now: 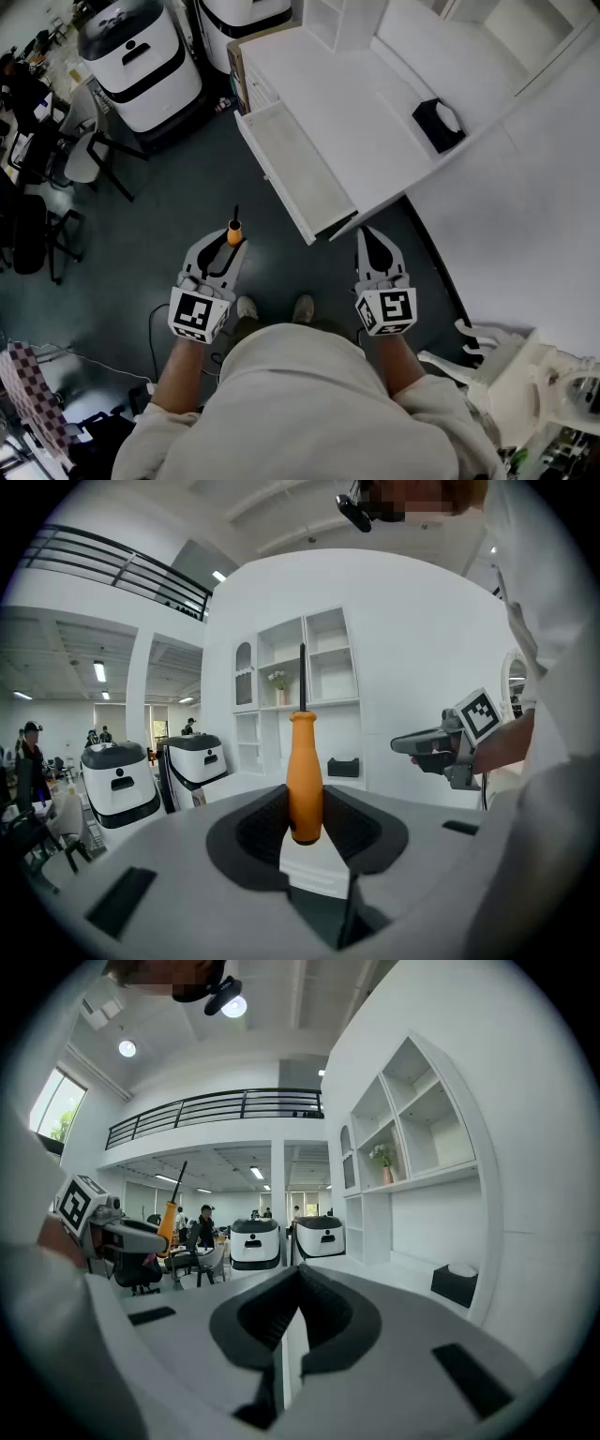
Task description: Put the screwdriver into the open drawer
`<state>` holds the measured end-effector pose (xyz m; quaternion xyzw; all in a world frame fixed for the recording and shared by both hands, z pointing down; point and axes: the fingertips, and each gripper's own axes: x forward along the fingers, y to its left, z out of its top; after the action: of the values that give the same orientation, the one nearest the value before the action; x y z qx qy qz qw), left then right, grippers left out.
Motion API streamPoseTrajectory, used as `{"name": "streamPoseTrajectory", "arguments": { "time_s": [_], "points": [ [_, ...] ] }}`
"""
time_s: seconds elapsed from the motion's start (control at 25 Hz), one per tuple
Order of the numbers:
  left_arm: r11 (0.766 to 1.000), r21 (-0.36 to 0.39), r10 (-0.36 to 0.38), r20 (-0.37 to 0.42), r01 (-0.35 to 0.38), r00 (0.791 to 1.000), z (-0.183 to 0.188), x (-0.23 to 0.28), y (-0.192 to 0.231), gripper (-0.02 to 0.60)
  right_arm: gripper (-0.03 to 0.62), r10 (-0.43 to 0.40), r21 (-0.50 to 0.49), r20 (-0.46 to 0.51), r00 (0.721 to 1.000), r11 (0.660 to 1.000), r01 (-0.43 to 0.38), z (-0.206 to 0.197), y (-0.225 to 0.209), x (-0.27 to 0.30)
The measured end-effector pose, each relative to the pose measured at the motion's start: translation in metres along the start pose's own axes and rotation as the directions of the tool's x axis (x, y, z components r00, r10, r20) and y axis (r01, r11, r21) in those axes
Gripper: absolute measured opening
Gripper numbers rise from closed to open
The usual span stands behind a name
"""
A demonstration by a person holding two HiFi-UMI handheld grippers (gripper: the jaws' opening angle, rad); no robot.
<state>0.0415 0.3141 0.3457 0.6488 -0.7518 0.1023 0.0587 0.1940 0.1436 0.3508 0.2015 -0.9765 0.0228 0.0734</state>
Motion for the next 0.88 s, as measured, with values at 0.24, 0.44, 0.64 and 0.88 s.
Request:
{"name": "streamPoseTrajectory", "arguments": {
  "time_s": [0.24, 0.44, 0.64, 0.88],
  "points": [
    [1.0, -0.006, 0.0, -0.004, 0.0, 1.0, 0.001, 0.001, -0.005, 0.114, 0.003, 0.003, -0.002, 0.0, 1.0, 1.0, -0.003, -0.001, -0.003, -0.004],
    [1.0, -0.014, 0.005, -0.005, -0.005, 1.0, 0.0, 0.002, -0.004, 0.114, 0.003, 0.017, 0.01, 0.0, 1.0, 1.0, -0.017, -0.002, -0.002, -0.003],
    [1.0, -0.012, 0.008, -0.01, -0.008, 1.0, 0.0, 0.007, -0.005, 0.114, 0.003, 0.03, 0.031, 0.009, 1.0, 0.999, -0.03, -0.003, -0.007, -0.001],
    [1.0, -0.008, 0.022, -0.005, -0.022, 1.0, 0.004, 0.016, -0.01, 0.114, 0.004, 0.045, 0.033, 0.006, 0.999, 0.998, -0.046, -0.006, -0.017, 0.0]
  ]
}}
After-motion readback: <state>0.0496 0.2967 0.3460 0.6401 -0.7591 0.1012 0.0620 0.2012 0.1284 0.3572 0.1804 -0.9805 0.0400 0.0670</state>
